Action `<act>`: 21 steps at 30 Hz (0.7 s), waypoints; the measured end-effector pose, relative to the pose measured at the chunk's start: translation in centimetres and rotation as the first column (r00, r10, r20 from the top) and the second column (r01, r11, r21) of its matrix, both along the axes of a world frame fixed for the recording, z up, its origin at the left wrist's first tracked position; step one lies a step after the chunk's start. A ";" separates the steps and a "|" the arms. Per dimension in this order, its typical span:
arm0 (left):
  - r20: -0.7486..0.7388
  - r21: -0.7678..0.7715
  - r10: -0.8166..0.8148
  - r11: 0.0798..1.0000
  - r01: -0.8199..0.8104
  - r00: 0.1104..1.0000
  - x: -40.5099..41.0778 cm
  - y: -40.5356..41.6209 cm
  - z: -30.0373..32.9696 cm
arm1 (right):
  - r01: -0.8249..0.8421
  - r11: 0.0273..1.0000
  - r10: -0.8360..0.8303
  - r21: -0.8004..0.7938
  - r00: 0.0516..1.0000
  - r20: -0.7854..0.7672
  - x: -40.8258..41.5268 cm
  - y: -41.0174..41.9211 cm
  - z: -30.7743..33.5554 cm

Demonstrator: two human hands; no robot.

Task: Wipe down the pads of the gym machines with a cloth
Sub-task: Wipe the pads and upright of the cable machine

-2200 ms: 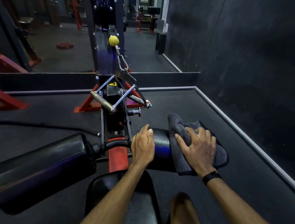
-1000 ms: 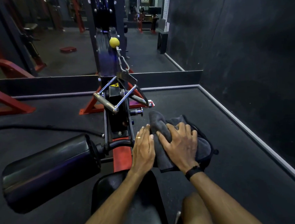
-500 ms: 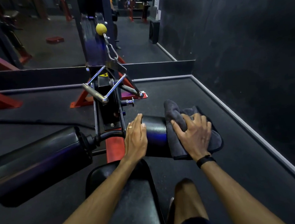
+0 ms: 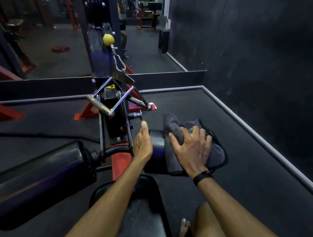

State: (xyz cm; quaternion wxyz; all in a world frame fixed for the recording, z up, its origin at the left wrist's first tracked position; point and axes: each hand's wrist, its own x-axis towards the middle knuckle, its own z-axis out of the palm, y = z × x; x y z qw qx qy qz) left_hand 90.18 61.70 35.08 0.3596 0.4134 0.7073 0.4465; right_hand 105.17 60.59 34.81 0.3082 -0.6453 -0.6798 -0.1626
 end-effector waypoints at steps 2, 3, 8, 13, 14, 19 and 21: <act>-0.042 0.007 -0.013 1.000 0.013 0.999 0.4 -0.6 -0.3 | -0.032 0.999 0.032 -0.009 0.999 0.014 -2.3 -0.1 0.3; -0.045 0.013 0.000 1.000 0.001 0.999 0.5 -0.8 -0.3 | -0.049 0.999 0.049 -0.015 0.999 0.017 -3.2 -0.1 0.4; 0.021 -0.052 0.011 0.999 -0.009 1.000 0.1 0.0 0.1 | -0.179 0.984 0.179 -0.014 0.984 0.022 -1.8 0.2 0.3; -0.307 -0.115 -0.010 0.993 -0.027 0.952 0.9 0.4 0.4 | -0.095 0.995 0.095 -0.009 0.995 -0.027 3.1 0.5 0.0; -0.335 -0.090 -0.002 0.996 -0.029 0.942 1.0 0.2 0.2 | -0.076 0.997 0.075 -0.018 0.997 -0.032 3.9 0.5 0.0; -0.396 0.140 0.023 0.990 0.036 0.918 0.9 -0.9 -1.1 | -0.047 0.999 0.047 -0.021 0.999 -0.020 5.2 0.1 -0.1; -0.390 0.239 0.031 0.968 0.069 0.920 1.0 -1.7 -2.0 | -0.021 1.000 0.021 -0.011 1.000 -0.019 4.4 0.2 0.2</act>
